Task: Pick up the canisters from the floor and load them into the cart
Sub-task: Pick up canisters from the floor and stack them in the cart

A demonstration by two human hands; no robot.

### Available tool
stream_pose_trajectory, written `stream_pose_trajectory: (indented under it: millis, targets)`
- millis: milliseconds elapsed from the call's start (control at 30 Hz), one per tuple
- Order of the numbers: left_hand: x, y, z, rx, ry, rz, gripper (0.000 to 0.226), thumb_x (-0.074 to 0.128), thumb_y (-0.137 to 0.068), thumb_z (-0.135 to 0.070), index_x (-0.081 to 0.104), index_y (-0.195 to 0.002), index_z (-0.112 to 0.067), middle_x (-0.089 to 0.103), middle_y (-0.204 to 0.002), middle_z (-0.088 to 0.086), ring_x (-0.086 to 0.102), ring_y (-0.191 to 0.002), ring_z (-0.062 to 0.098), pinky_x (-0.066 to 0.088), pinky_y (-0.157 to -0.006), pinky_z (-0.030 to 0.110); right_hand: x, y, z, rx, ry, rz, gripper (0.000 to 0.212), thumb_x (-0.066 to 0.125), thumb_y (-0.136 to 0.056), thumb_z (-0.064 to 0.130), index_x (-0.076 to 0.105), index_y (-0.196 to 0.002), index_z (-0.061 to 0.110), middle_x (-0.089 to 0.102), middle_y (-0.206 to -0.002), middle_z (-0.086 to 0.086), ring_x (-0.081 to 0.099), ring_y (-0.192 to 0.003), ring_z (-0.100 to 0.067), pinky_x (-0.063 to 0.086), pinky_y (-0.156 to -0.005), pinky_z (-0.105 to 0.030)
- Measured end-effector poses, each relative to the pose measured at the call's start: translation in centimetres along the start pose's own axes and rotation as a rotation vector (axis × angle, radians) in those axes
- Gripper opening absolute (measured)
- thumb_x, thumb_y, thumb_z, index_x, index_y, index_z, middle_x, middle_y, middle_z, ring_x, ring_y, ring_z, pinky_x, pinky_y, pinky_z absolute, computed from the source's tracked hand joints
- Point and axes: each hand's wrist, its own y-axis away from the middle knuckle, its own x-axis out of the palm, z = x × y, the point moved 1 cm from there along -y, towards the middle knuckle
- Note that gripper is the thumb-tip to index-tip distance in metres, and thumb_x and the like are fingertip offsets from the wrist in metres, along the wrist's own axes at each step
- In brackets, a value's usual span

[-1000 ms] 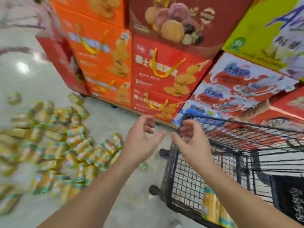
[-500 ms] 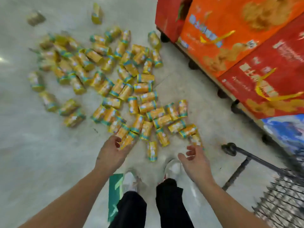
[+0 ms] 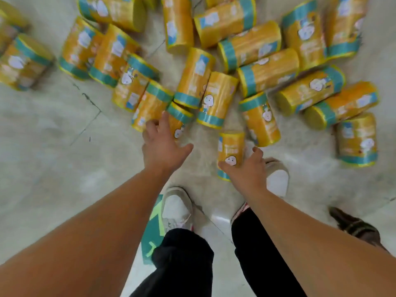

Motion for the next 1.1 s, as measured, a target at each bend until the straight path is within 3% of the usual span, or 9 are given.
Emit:
stream_pose_trajectory:
  millis: [100, 233, 467, 667, 733, 867, 967, 1033, 1100]
  targets:
    - [2.8, -1.9, 0.1, -0.065, -0.11, -0.098, 0.103, 0.081, -0.063, -0.044, 0.023, -0.146, -0.02, 0.031, -0.138, 0.012, 0.034, -0.125, 0.035, 0.043, -0.095, 0.052, 2.0, -1.7, -0.7, -0.007, -0.029, -0.019, 0.108, 0.085, -0.067, 0.043, 0.019, -0.15, 0.018, 0.04, -0.141, -0.012, 0.046, -0.125, -0.032, 0.042, -0.097, -0.046]
    - [4.3, -3.2, -0.5, -0.142, -0.211, -0.281, 0.085, 0.08, -0.066, -0.038, 0.033, -0.134, -0.018, 0.038, -0.127, 0.015, 0.039, -0.118, 0.036, 0.049, -0.079, 0.051, 3.1, -2.5, -0.7, -0.058, -0.073, -0.015, 0.089, 0.083, -0.067, 0.042, 0.034, -0.139, 0.023, 0.054, -0.124, -0.004, 0.06, -0.105, -0.027, 0.053, -0.087, -0.046]
    - [1.5, -0.8, -0.6, -0.162, 0.008, -0.157, 0.078, 0.079, -0.065, -0.038, 0.037, -0.129, -0.024, 0.038, -0.126, 0.008, 0.04, -0.12, 0.033, 0.041, -0.068, 0.046, 0.0, 0.4, 0.1, -0.03, -0.155, -0.051, 0.084, 0.082, -0.059, 0.046, 0.04, -0.131, 0.031, 0.06, -0.116, 0.002, 0.062, -0.101, -0.022, 0.055, -0.083, -0.046]
    - [-9.0, 8.8, -4.4, -0.052, 0.419, -0.055, 0.074, 0.081, -0.059, -0.036, 0.045, -0.123, -0.03, 0.048, -0.11, -0.005, 0.058, -0.095, 0.016, 0.052, -0.083, 0.041, -7.7, 10.9, 3.9, -0.098, -0.29, -0.115, 0.075, 0.082, -0.063, 0.036, 0.042, -0.127, 0.037, 0.063, -0.107, 0.008, 0.066, -0.091, -0.014, 0.056, -0.077, -0.037]
    - [-13.6, 12.3, -6.5, 0.015, 0.51, -0.02, 0.074, 0.082, -0.054, -0.039, 0.047, -0.119, -0.031, 0.056, -0.107, -0.003, 0.063, -0.089, 0.013, 0.055, -0.078, 0.038, -11.4, 15.9, 6.0, -0.136, -0.341, -0.135, 0.072, 0.082, -0.065, 0.034, 0.042, -0.125, 0.039, 0.064, -0.101, 0.013, 0.066, -0.086, -0.008, 0.056, -0.072, -0.033]
    - [-23.8, 19.7, -12.1, 0.129, 0.682, 0.043, 0.065, 0.088, -0.064, -0.018, 0.046, -0.11, -0.035, 0.059, -0.095, -0.014, 0.062, -0.077, -0.004, 0.047, -0.063, 0.013, -19.5, 26.5, 10.3, -0.278, -0.456, -0.205, 0.068, 0.083, -0.067, 0.029, 0.042, -0.118, 0.046, 0.064, -0.096, 0.021, 0.064, -0.08, 0.006, 0.048, -0.064, -0.016]
    - [-30.7, 25.9, -16.4, 0.245, 0.772, 0.083, 0.059, 0.088, -0.065, -0.015, 0.048, -0.097, -0.044, 0.061, -0.092, -0.018, 0.061, -0.07, -0.013, 0.046, -0.059, 0.009, -25.8, 34.3, 12.3, -0.401, -0.572, -0.254, 0.064, 0.086, -0.065, 0.027, 0.046, -0.112, 0.046, 0.069, -0.091, 0.021, 0.067, -0.081, 0.005, 0.055, -0.074, -0.026]
    - [-34.5, 30.0, -19.4, 0.338, 0.814, 0.095, 0.059, 0.089, -0.063, -0.017, 0.051, -0.098, -0.045, 0.063, -0.094, -0.019, 0.063, -0.073, -0.011, 0.05, -0.064, 0.015, -30.2, 39.2, 12.9, -0.466, -0.639, -0.295, 0.063, 0.088, -0.065, 0.027, 0.049, -0.112, 0.044, 0.07, -0.092, 0.022, 0.068, -0.082, 0.001, 0.058, -0.079, -0.035]
    - [-37.2, 34.0, -22.2, 0.418, 0.835, 0.127, 0.062, 0.091, -0.061, -0.02, 0.053, -0.105, -0.041, 0.067, -0.098, -0.014, 0.066, -0.078, -0.006, 0.054, -0.067, 0.021, -34.6, 43.7, 12.6, -0.521, -0.693, -0.343, 0.065, 0.089, -0.065, 0.028, 0.05, -0.115, 0.041, 0.069, -0.093, 0.024, 0.068, -0.083, 0.001, 0.059, -0.081, -0.036]
